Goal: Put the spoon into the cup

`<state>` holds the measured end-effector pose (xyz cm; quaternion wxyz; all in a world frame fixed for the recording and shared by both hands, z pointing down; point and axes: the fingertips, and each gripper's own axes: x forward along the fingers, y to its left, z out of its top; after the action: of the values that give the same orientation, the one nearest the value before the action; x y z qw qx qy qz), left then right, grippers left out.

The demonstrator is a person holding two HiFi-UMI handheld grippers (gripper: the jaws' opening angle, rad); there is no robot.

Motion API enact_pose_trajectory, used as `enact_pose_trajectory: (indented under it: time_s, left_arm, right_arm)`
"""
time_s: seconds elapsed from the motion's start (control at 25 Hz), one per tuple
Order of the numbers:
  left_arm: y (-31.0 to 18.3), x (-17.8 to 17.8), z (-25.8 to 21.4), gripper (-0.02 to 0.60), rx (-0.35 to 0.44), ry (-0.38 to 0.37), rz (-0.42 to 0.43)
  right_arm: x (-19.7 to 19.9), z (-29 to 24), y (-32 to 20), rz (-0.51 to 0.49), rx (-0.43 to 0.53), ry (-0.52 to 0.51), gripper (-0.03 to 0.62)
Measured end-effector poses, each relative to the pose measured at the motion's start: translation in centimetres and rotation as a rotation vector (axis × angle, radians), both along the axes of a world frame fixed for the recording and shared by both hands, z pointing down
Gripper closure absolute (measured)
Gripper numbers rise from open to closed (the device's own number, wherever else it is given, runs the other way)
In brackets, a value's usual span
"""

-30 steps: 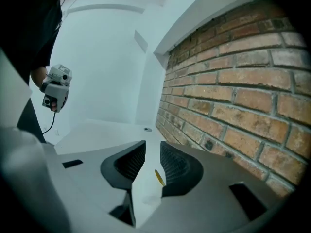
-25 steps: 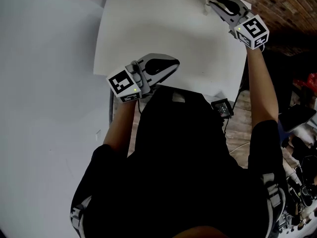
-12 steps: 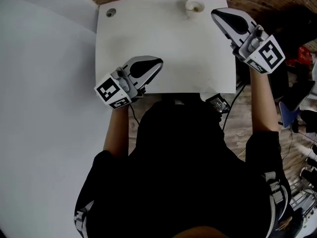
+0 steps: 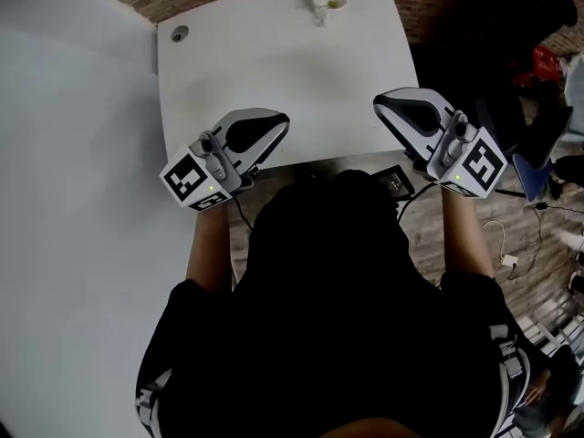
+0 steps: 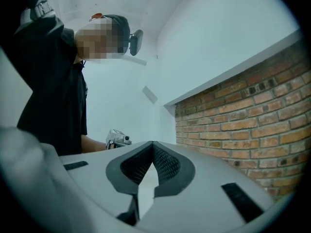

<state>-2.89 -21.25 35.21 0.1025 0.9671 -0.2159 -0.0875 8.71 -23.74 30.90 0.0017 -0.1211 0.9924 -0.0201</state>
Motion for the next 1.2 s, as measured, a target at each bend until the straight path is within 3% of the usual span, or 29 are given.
enact_pose_trajectory:
  time_s: [0.24,0.4,0.56,0.88,1.2]
  left_arm:
    - [3.7,4.1,2.0,0.565,-0.073,-0.031,0.024]
    - [6.3,7.4,3.6,0.565,-0.127,-0.046,0.042]
    - [9.6,11.1,5.2,0.565,-0.168,-0.030,0.059]
    - [16.3,18.0,4.8,0.565,-0.172,-0.047,0.075]
    - [20.2,18.8,4.1,0.565,-0.165,-0.058,0.050]
  right_arm:
    - [4.2,4.1,5.2,0.023,-0.133,-0.064,0.588]
    - [6.5,7.5,9.2,0.009,-0.186,0.010,0.588]
    - [9.8,9.1,12.4,0.003,-0.238,0.016,0.588]
    - [14.2,8.9,18.0,-0.064,-0.216,0.001,0.588]
    - [14.6,6.8,20.2,-0.105,-0.143,-0.011,0.588]
